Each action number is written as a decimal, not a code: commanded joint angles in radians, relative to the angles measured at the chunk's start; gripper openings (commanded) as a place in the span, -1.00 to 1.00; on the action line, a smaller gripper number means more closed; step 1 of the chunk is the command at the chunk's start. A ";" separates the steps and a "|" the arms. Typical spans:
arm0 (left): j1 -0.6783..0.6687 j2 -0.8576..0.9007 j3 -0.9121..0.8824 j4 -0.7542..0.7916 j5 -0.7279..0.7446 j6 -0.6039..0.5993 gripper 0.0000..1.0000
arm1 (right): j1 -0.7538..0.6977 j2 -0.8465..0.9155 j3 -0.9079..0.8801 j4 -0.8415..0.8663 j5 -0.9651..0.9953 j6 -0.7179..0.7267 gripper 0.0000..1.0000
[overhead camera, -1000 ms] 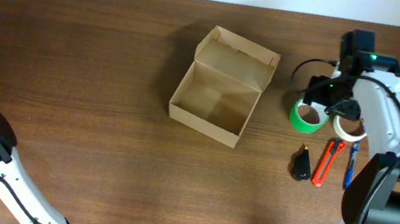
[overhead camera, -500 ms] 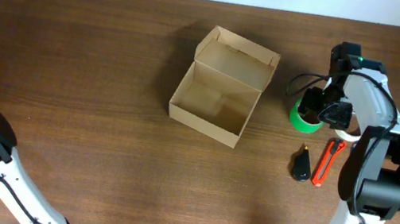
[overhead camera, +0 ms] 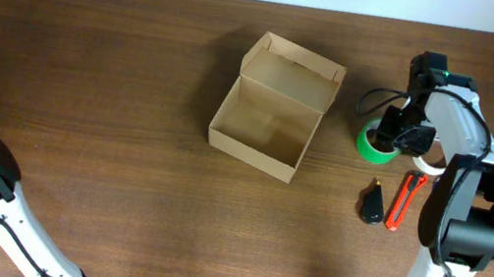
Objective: Pack container
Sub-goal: 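Lower the right gripper onto the green tape roll and grasp its rim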
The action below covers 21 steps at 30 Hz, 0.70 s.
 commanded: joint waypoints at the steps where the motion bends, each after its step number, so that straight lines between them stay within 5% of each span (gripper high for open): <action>1: 0.004 -0.024 -0.006 0.000 0.010 -0.014 1.00 | -0.024 0.015 0.010 0.003 0.010 0.019 -0.17; 9: 0.004 -0.024 -0.006 0.000 0.010 -0.013 1.00 | -0.056 0.015 0.010 0.006 0.009 0.022 -0.90; 21: 0.004 -0.024 -0.006 0.000 0.010 -0.014 0.99 | -0.057 -0.046 0.077 -0.019 0.012 -0.032 -0.92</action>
